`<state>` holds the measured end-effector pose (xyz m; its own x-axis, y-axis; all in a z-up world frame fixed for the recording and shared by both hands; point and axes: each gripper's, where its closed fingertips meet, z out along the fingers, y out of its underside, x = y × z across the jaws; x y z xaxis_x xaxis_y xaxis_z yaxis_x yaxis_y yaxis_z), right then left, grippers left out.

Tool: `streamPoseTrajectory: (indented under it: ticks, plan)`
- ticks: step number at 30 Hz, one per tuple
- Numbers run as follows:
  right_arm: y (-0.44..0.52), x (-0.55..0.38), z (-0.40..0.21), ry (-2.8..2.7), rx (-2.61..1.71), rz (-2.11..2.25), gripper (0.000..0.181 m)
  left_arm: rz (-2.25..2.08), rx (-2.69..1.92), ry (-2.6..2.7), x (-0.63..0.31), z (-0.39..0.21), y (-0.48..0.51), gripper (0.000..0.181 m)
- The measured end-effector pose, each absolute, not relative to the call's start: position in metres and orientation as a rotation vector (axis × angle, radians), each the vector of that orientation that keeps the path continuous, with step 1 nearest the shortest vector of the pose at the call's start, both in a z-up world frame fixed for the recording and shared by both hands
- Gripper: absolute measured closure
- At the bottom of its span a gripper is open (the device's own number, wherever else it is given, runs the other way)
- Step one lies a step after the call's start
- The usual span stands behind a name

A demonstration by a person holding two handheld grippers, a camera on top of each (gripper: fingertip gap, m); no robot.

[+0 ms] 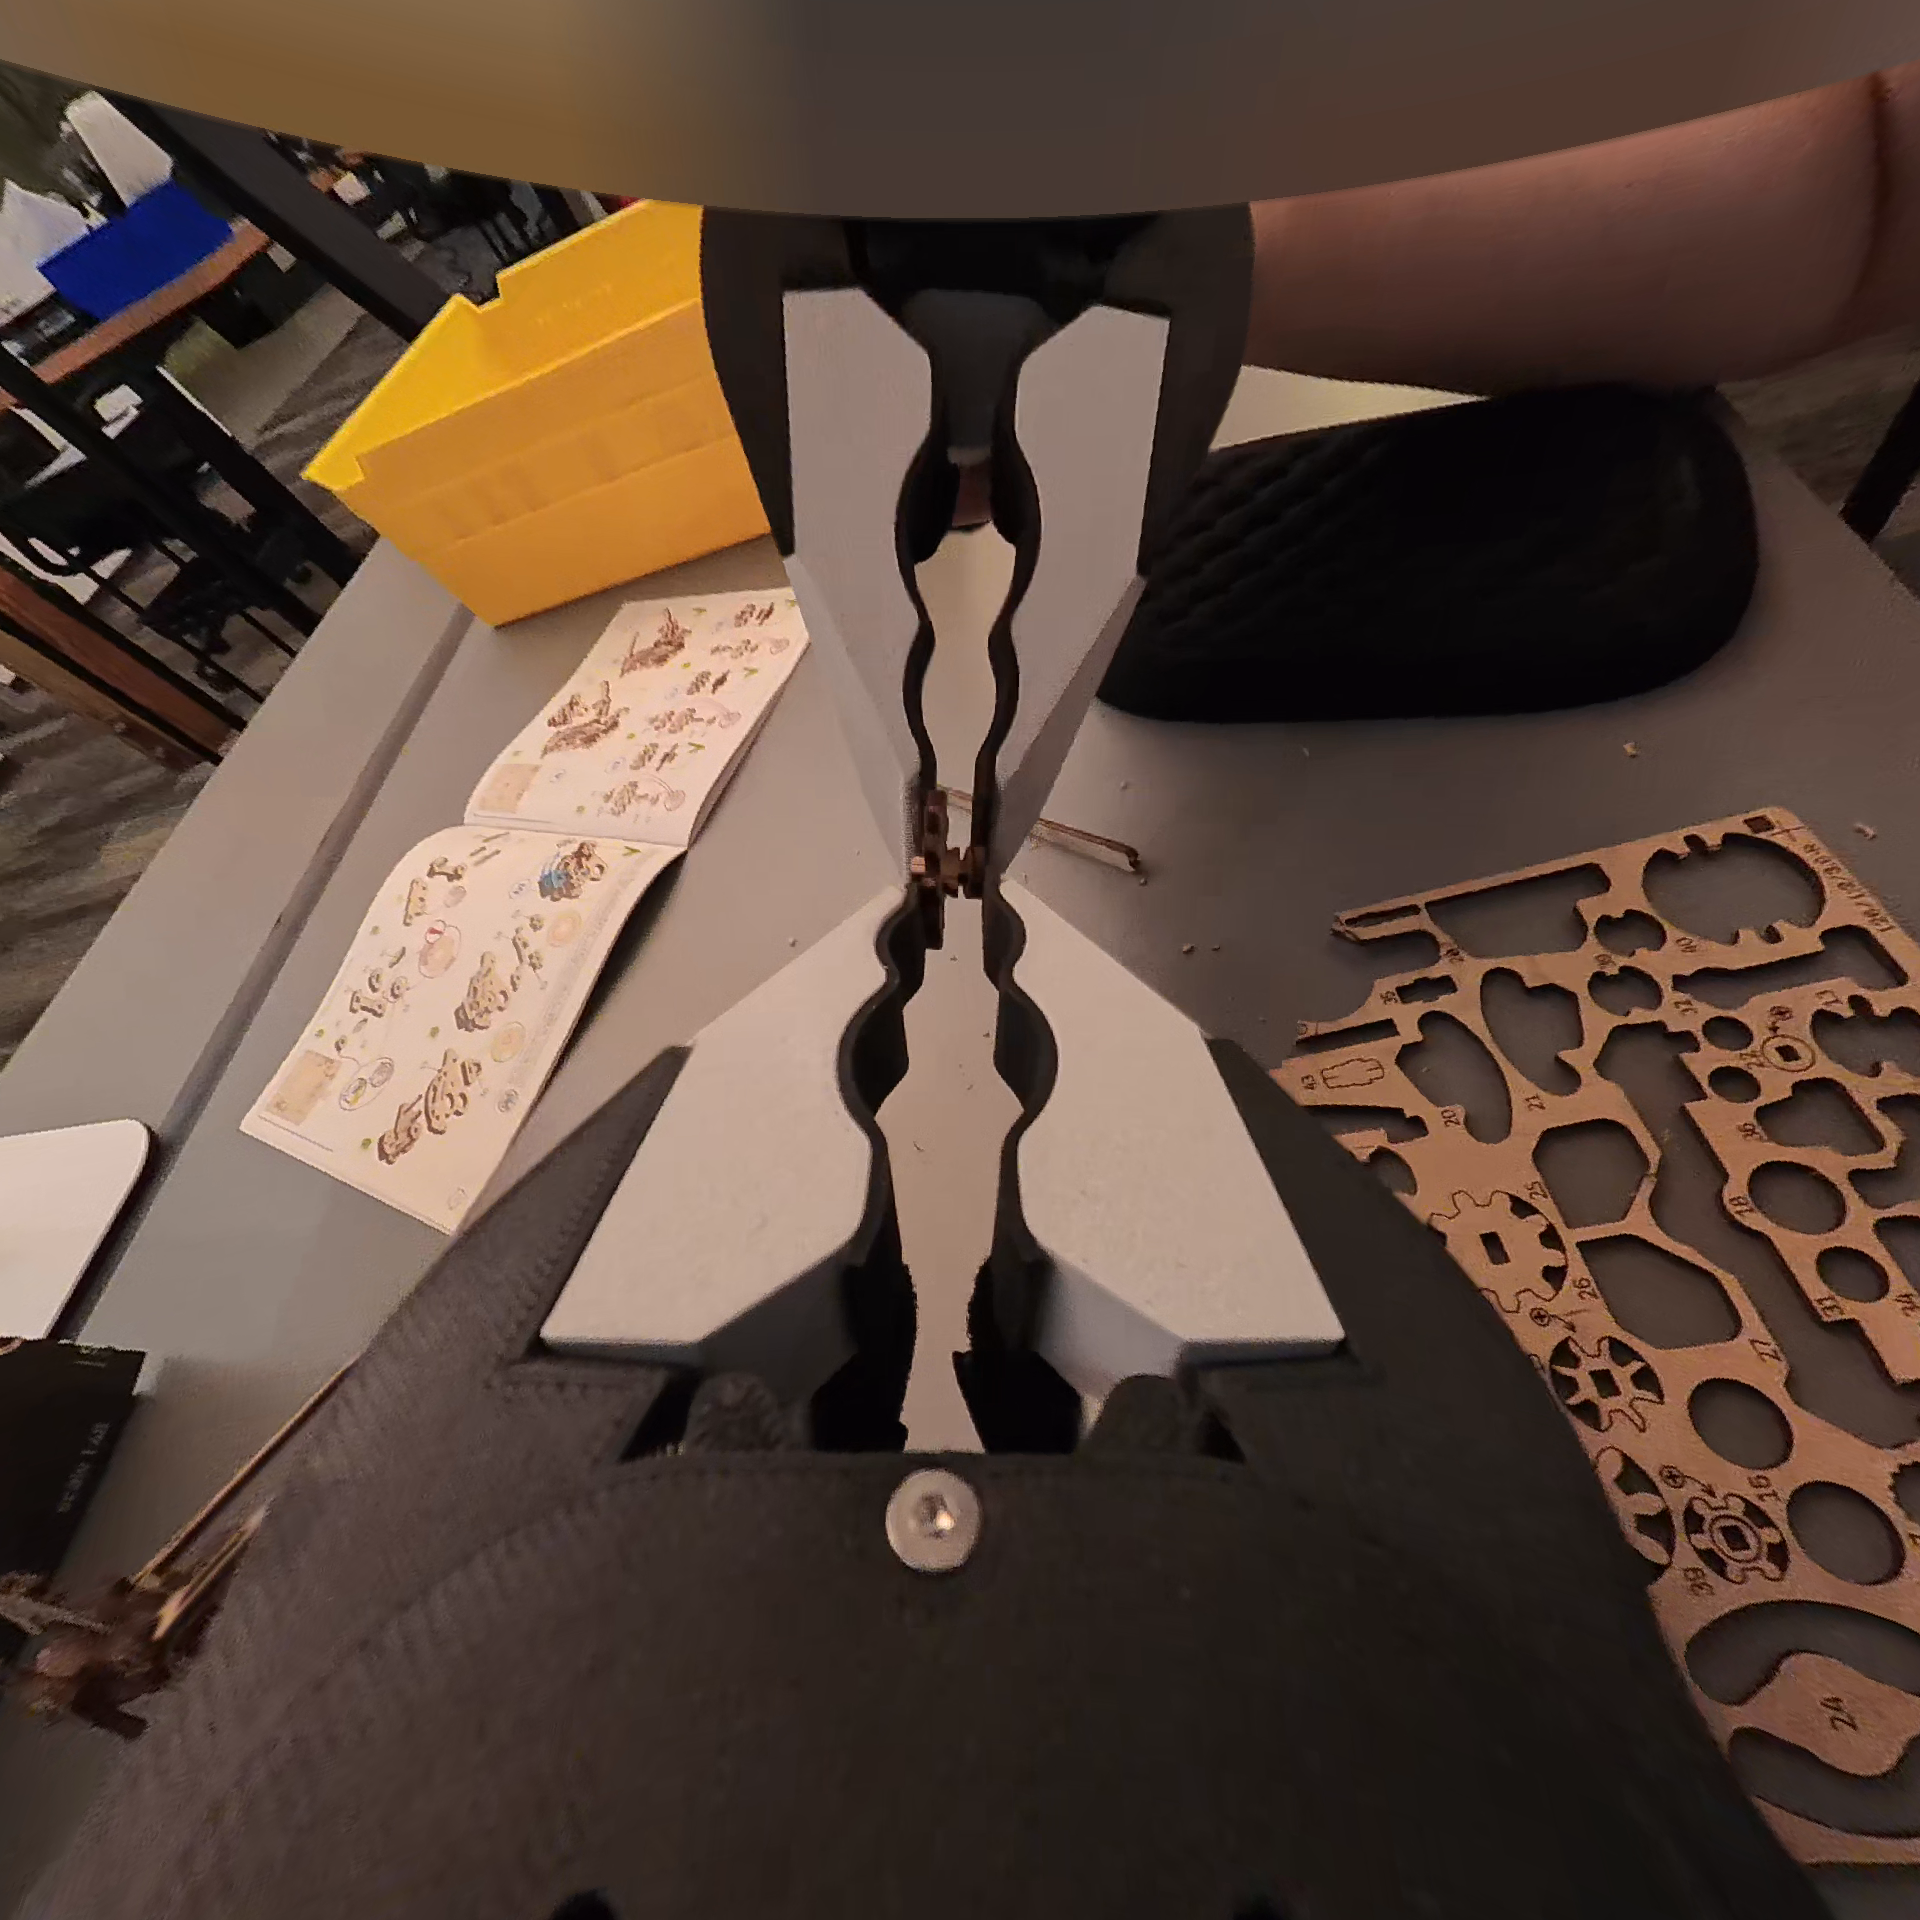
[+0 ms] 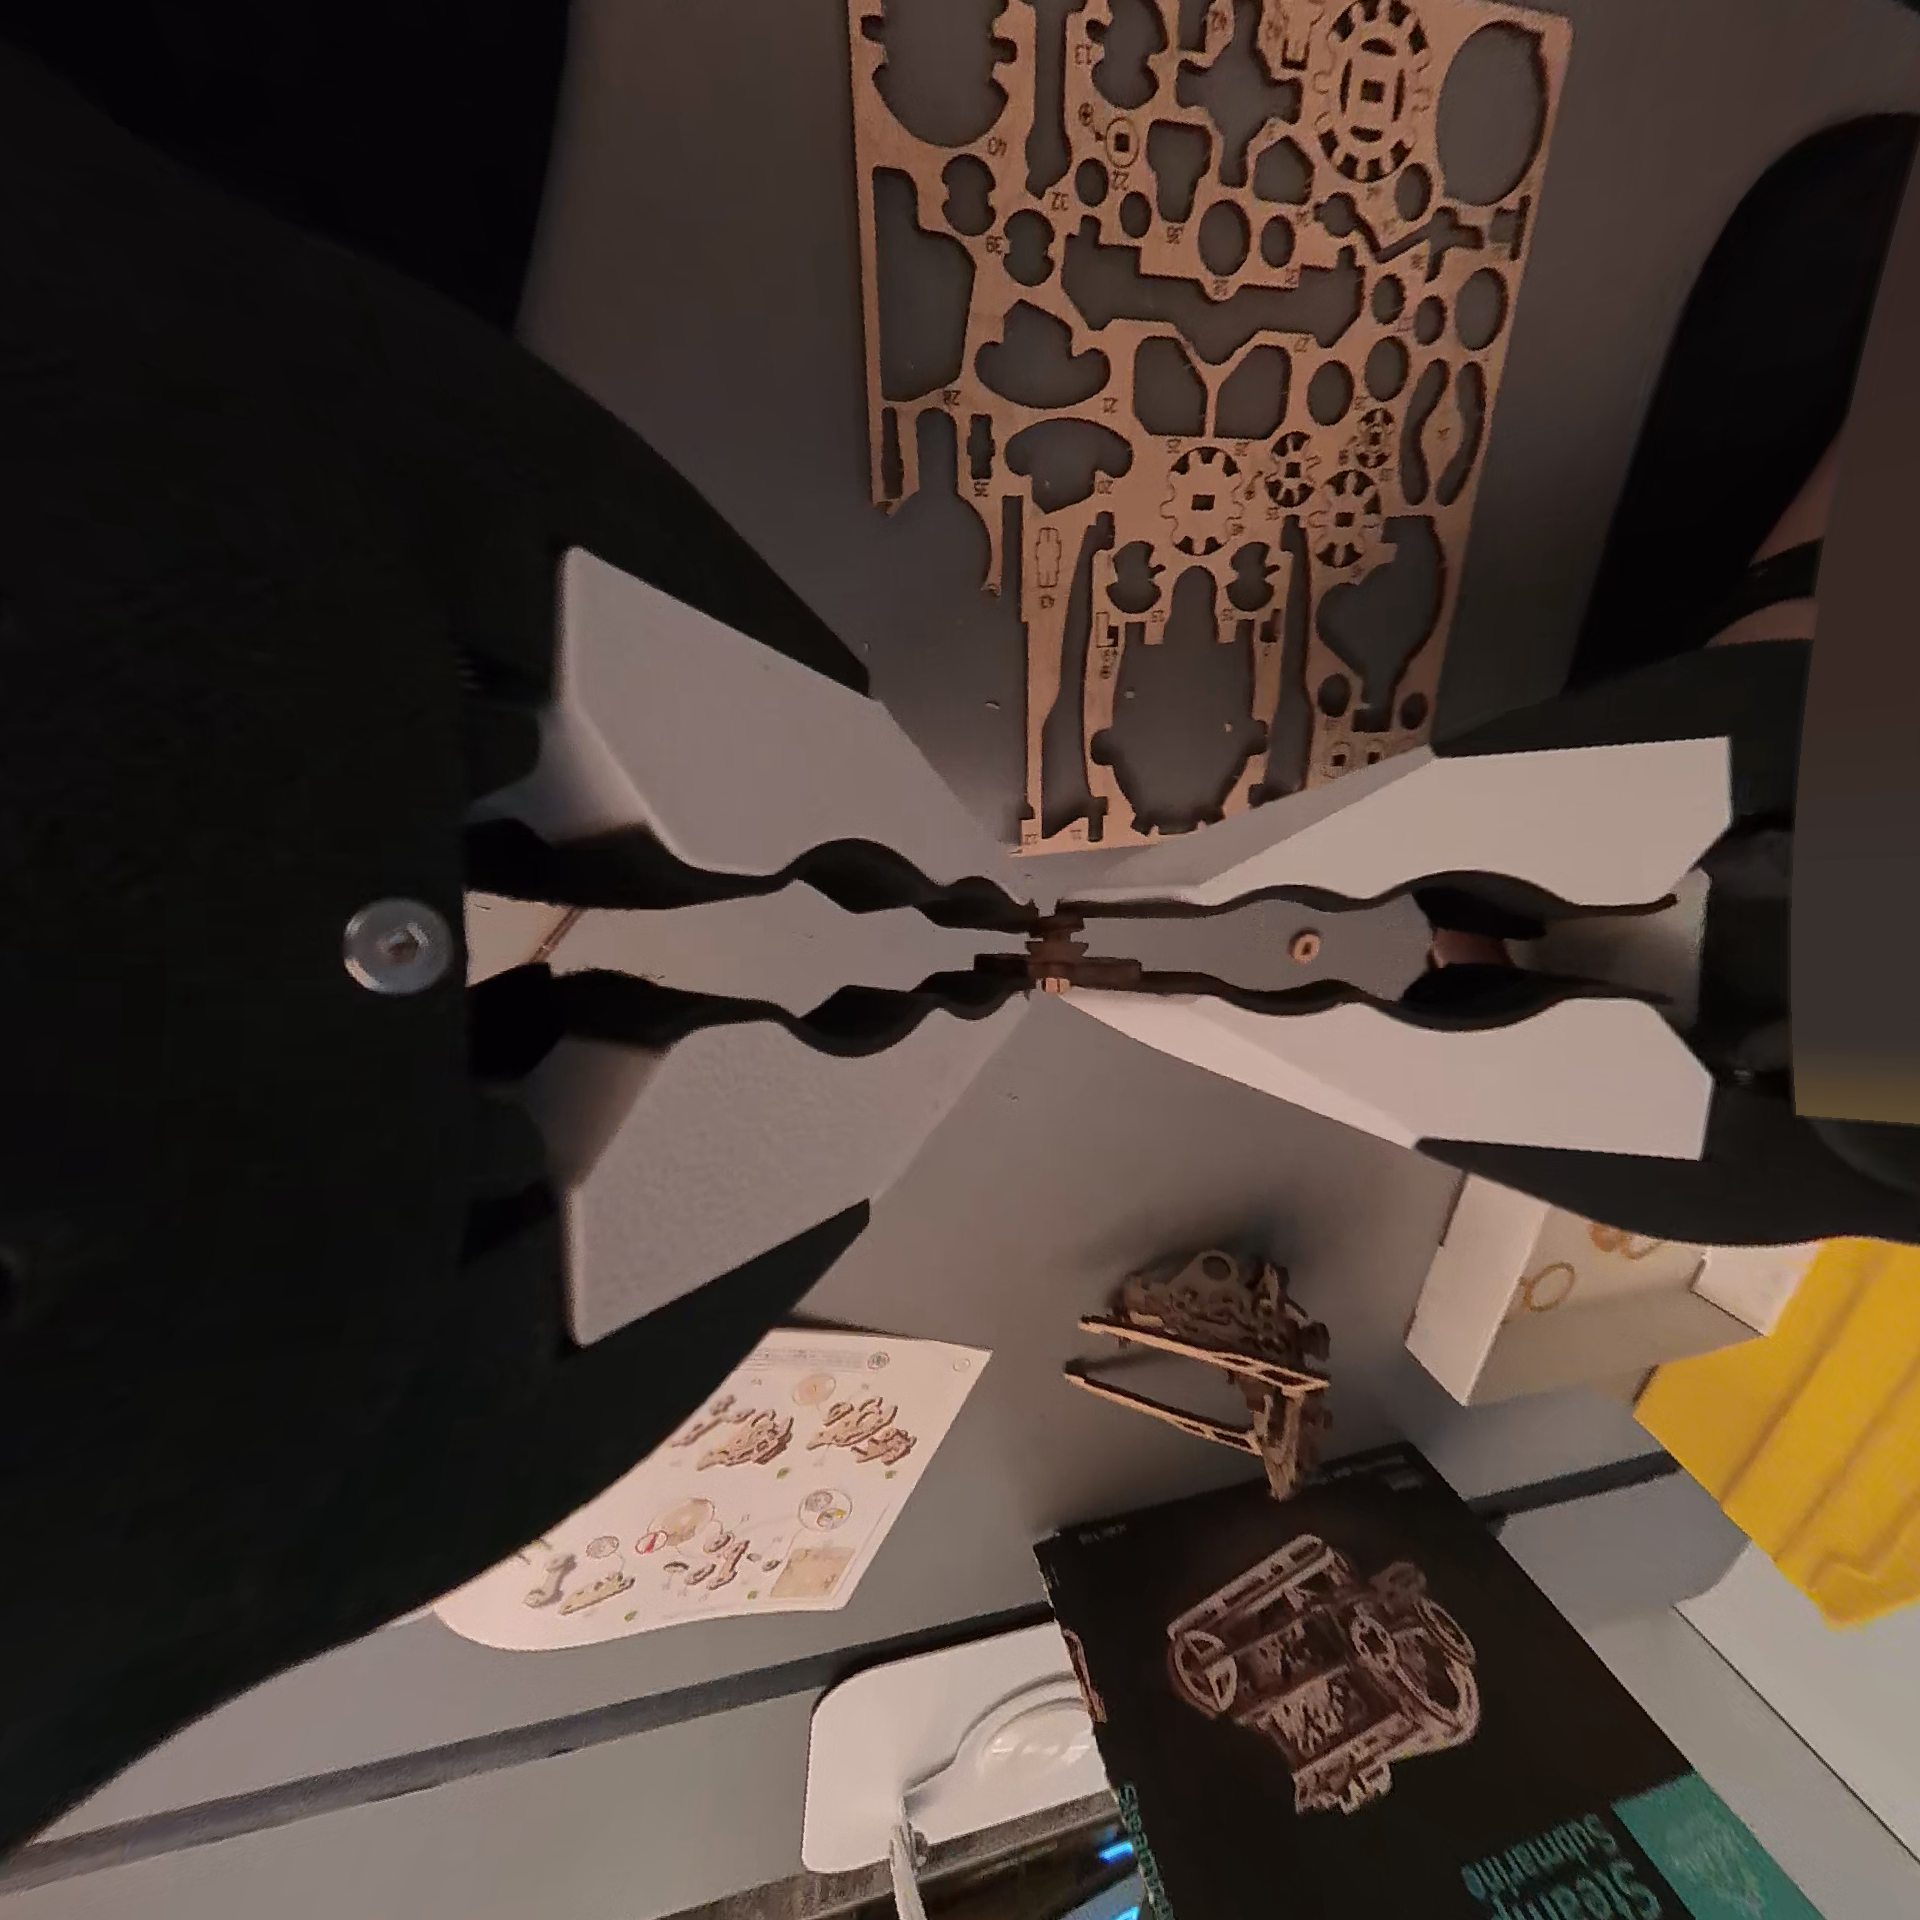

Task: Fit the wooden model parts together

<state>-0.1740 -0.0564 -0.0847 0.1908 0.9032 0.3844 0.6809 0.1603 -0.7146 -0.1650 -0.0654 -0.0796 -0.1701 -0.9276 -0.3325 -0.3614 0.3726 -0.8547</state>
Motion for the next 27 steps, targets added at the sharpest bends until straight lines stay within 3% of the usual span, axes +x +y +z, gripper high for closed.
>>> streamPoseTrajectory:
  ticks: [10,13,27]
  plan:
    - [-0.053,-0.172,-0.102,-1.53,-1.688,0.422,0.175,-0.834,-1.266,1.751,-0.163,-0.096,-0.06,0.172]
    - [-0.055,-0.172,-0.104,-1.528,-1.709,0.46,0.162,-0.856,-1.313,1.743,-0.161,-0.098,-0.059,0.172]
    - [-0.048,-0.171,-0.104,-1.487,-1.667,0.486,0.173,-0.777,-1.316,1.747,-0.161,-0.101,-0.055,0.172]
